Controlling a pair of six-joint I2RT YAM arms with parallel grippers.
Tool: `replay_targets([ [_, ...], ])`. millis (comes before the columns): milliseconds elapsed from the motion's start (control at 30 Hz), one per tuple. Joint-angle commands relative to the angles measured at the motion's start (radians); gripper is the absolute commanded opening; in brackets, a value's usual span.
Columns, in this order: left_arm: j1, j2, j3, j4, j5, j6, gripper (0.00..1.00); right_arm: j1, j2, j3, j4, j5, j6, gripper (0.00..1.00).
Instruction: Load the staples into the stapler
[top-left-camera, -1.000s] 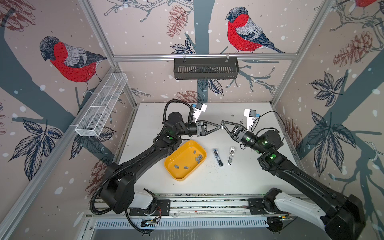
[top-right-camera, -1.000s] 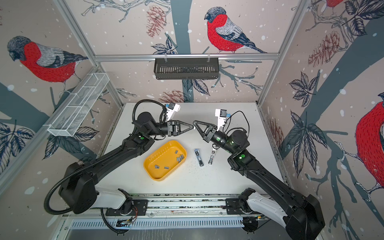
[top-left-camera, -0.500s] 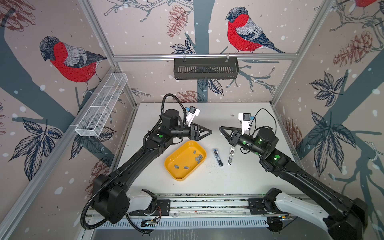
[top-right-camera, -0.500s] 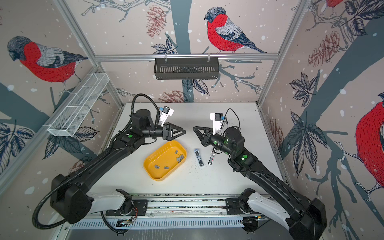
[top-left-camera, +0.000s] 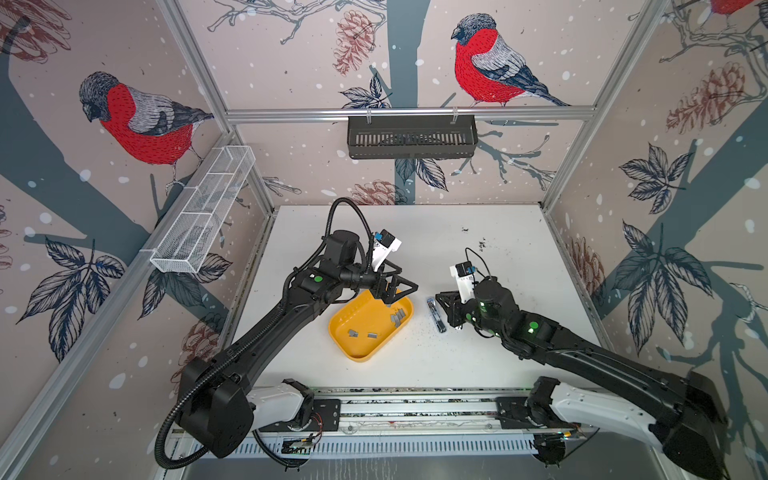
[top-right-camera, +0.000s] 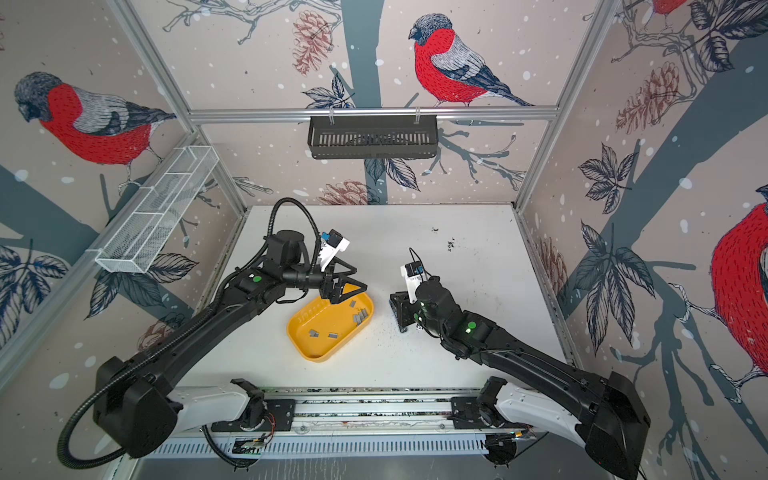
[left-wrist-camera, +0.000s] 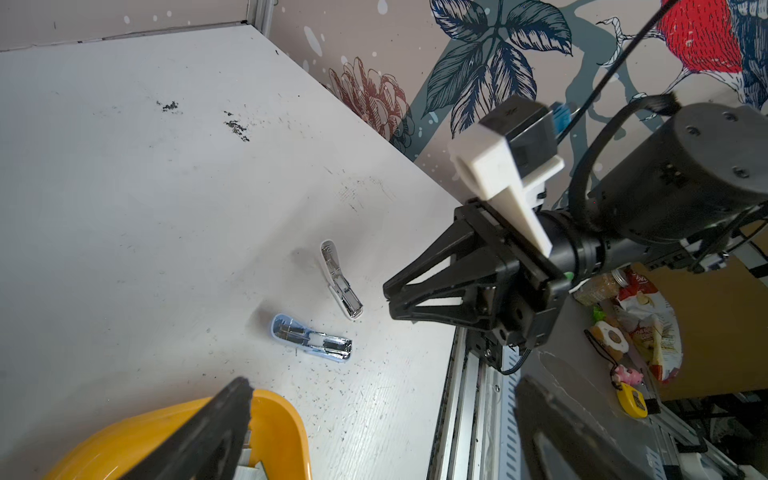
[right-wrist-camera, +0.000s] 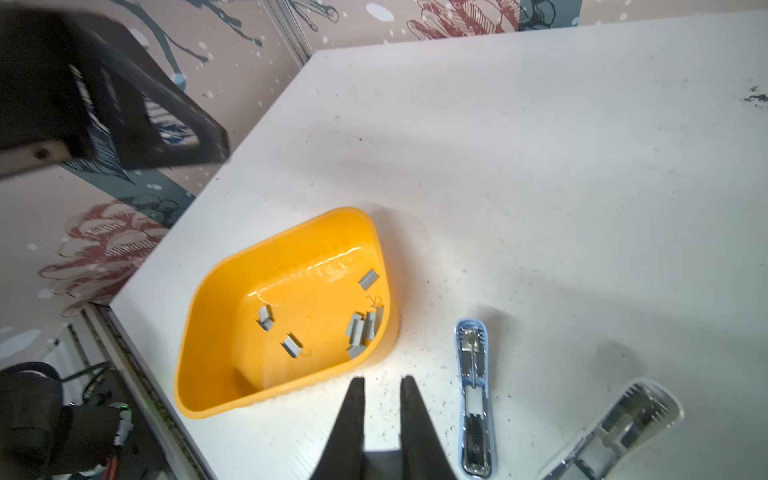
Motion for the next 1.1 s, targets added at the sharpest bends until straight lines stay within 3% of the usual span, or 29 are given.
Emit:
replay_targets([
  [0, 0.003, -0.029, -0.012, -0.022, 0.004, 0.061, 0.97, 0.024, 0.024, -0.019, -0.002, 0.086, 0.003, 0.14],
  [233, 0.001, -0.076, -0.046, 0.026, -0.003, 0.035, 0.95, 0.060, 0.117, -0.041, -0.004, 0.160, 0.017, 0.14],
  [400, 0.001, -0.097, -0.057, 0.027, -0.068, 0.032, 0.95, 0.064, 0.164, -0.051, 0.017, 0.170, 0.012, 0.13],
  [1067, 0.001, -0.058, -0.053, 0.020, -0.048, 0.018, 0.96, 0.061, 0.348, -0.057, 0.092, 0.197, 0.017, 0.13],
])
